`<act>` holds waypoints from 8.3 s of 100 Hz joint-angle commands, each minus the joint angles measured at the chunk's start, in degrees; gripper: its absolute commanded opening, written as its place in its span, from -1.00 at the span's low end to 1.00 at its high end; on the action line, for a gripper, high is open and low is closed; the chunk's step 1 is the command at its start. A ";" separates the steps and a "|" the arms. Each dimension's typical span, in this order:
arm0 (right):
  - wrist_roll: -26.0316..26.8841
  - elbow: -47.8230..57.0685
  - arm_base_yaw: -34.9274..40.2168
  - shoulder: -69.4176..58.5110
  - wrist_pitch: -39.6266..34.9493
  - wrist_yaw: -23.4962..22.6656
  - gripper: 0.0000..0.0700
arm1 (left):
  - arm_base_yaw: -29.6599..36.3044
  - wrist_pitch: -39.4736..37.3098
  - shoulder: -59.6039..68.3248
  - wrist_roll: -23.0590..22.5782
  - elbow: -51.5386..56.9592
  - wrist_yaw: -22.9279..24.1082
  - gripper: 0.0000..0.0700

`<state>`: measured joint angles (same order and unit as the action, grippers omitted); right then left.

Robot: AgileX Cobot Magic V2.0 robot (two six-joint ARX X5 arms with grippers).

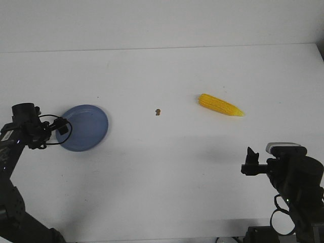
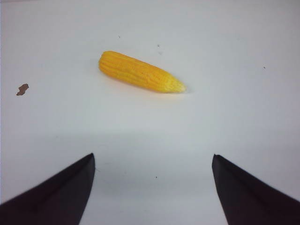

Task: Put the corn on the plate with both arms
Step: 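Lower the open left gripper onto the near rim of the blue plate, then push the blue plate with the left gripper toward the table center, then withdraw the left gripper from the plate and hold it raised, then reach the open right gripper forward over the yellow corn cob, then close the right gripper around the corn cob and lift it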

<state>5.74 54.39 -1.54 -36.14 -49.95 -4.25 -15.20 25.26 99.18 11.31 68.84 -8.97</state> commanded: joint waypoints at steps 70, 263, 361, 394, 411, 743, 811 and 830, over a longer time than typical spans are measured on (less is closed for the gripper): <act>-0.68 0.83 0.02 -0.28 0.61 0.24 0.50 | 0.28 -1.18 4.26 -0.24 1.29 -0.09 0.43; -0.85 0.83 0.04 -0.28 0.61 0.22 0.50 | 30.21 0.52 -6.54 1.36 1.05 -20.39 -0.98; -0.85 0.83 0.02 -0.28 0.61 0.22 0.50 | 38.75 -2.73 4.00 -0.55 -0.26 -16.41 -0.98; -0.85 0.83 0.02 -0.28 0.61 0.22 0.50 | 38.73 -2.78 4.04 -0.52 -0.37 -16.31 -0.45; -0.85 0.83 0.02 -0.28 0.61 0.22 0.50 | 38.73 -2.86 4.04 -0.55 -0.37 -16.28 0.66; -30.10 30.49 0.50 -69.83 19.04 -12.55 0.50 | 21.53 6.36 -27.52 -17.46 -0.35 1.49 0.70; -30.64 30.77 0.39 -75.84 21.64 -13.94 0.50 | 21.53 6.64 -27.54 -16.37 -0.35 1.49 0.70; -30.40 30.77 0.39 -77.46 21.20 -13.92 0.43 | 21.53 6.67 -27.54 -16.37 -0.35 1.49 0.70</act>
<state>-24.60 83.85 -1.17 -111.87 -28.73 -17.82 6.26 32.01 71.24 -5.21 67.85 -7.42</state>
